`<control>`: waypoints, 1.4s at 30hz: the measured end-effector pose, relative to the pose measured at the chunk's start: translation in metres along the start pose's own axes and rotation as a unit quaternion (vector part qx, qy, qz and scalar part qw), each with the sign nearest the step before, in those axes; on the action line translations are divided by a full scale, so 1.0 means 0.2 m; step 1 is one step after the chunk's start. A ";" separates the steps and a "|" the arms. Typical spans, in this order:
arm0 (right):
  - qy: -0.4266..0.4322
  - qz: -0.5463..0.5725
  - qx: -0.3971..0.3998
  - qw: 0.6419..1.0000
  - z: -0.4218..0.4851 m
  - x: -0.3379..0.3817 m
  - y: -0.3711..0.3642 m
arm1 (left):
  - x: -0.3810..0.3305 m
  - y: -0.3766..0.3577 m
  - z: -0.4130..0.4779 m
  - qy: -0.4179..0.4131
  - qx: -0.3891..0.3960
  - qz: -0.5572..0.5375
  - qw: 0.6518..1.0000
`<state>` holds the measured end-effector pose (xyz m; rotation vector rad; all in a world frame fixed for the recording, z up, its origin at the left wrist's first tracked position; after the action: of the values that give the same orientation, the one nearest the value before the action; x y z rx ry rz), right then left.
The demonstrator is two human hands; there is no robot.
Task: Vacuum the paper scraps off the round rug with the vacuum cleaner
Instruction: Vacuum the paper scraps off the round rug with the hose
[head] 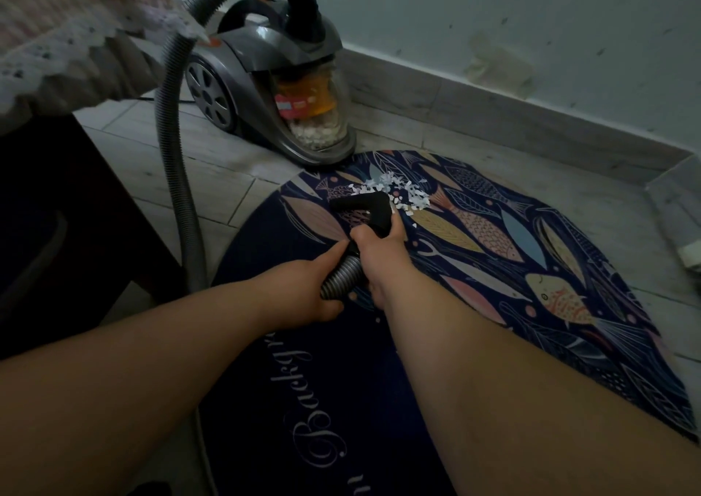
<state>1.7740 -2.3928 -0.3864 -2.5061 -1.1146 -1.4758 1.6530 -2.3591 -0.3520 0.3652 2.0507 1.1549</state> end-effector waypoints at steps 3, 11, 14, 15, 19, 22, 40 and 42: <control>-0.011 0.005 -0.015 1.000 -0.02 -0.03 0.03 | 0.00 -0.02 -0.02 -0.005 0.012 0.001 1.000; -0.021 0.013 -0.050 0.998 -0.05 -0.06 0.20 | -0.09 -0.06 -0.05 -0.050 0.033 -0.014 0.998; -0.028 0.008 -0.070 0.997 -0.08 -0.08 0.25 | -0.13 -0.09 -0.05 -0.060 0.040 -0.021 0.997; -0.030 0.011 -0.076 0.997 -0.08 -0.09 0.27 | -0.14 -0.09 -0.05 -0.063 0.043 -0.024 0.997; -0.038 0.027 -0.090 0.995 -0.09 -0.10 0.31 | -0.20 -0.11 -0.05 -0.078 0.045 -0.025 0.996; -0.039 0.034 -0.085 0.995 -0.09 -0.10 0.32 | -0.22 -0.11 -0.04 -0.076 0.043 -0.022 0.996; -0.021 0.014 -0.016 1.000 -0.01 -0.01 0.08 | -0.03 -0.02 0.01 -0.008 0.006 -0.013 1.000; -0.016 0.006 -0.012 1.000 -0.02 0.00 0.05 | -0.02 -0.01 0.01 -0.005 0.001 -0.012 1.000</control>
<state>1.7764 -2.4019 -0.3802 -2.5573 -1.0913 -1.4606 1.6566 -2.3610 -0.3528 0.3447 2.0422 1.1344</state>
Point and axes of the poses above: each hand's wrist, its own z-axis towards the middle knuckle, its own y-axis out of the back of the hand, x = y × z, the point moved 6 cm from there along z, towards the middle knuckle, and after that the axes turned 13 degrees about -x, right-handed, at the moved point
